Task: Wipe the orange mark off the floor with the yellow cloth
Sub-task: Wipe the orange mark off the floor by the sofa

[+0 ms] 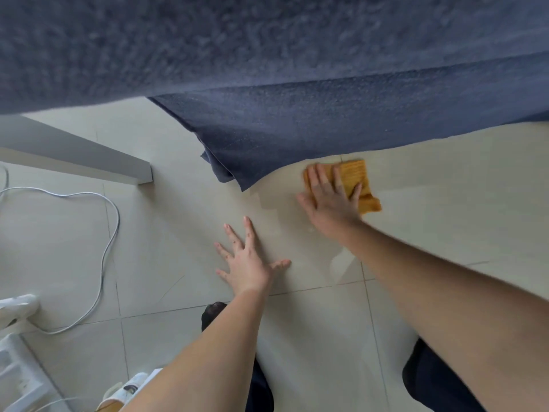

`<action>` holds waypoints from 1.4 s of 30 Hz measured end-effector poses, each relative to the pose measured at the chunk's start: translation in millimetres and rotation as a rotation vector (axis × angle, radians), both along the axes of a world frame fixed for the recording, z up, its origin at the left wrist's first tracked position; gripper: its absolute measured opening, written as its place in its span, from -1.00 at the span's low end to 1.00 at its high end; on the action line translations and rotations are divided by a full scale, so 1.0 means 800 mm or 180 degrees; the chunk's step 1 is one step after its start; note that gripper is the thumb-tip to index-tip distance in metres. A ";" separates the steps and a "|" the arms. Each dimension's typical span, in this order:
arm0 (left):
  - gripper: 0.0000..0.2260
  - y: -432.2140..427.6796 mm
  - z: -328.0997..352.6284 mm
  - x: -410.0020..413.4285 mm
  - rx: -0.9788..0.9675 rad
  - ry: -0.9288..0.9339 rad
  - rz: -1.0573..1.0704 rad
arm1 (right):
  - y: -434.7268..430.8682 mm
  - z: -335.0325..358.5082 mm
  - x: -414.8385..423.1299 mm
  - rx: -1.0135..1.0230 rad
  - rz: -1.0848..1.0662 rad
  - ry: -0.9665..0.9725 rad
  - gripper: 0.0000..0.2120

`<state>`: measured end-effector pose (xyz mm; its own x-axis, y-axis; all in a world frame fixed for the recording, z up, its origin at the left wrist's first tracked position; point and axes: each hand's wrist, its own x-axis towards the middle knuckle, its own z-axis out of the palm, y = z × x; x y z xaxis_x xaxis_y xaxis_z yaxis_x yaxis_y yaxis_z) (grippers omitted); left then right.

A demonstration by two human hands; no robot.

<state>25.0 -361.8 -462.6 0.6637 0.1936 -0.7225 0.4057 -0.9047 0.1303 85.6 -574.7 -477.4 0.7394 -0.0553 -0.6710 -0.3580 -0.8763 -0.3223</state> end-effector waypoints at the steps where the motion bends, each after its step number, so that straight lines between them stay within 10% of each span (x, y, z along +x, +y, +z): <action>1: 0.28 0.000 0.001 0.001 -0.0044 0.0014 0.0036 | 0.008 0.002 -0.029 0.0034 0.0225 0.0013 -0.31; 7: 0.28 0.001 -0.001 -0.003 -0.0115 -0.0018 0.0107 | -0.085 0.015 -0.143 -0.0316 0.0286 0.0187 -0.36; 14: 0.28 -0.002 0.001 -0.001 -0.0093 0.0021 0.0100 | -0.102 -0.003 0.012 -0.0415 -0.1157 0.0150 -0.27; 24: 0.28 -0.001 0.003 -0.002 -0.0104 0.0005 0.0120 | 0.033 0.013 -0.115 0.0051 0.0699 -0.0048 -0.39; 28: 0.28 -0.001 0.000 -0.003 -0.0079 0.0029 0.0115 | -0.078 0.017 -0.189 -0.0343 0.0203 0.0202 -0.46; 33: 0.28 -0.001 0.000 -0.002 -0.0034 0.0053 0.0068 | -0.143 0.015 -0.125 -0.0536 -0.0350 0.0388 -0.41; 42: 0.27 0.003 0.002 -0.001 -0.0110 0.0060 0.0079 | 0.032 -0.001 0.005 0.0045 0.1113 -0.0210 -0.44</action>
<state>23.8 -359.4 -460.9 0.6451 0.1844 -0.7415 0.4307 -0.8894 0.1535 89.4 -549.0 -478.0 0.7537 0.2176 -0.6202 -0.0153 -0.9375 -0.3476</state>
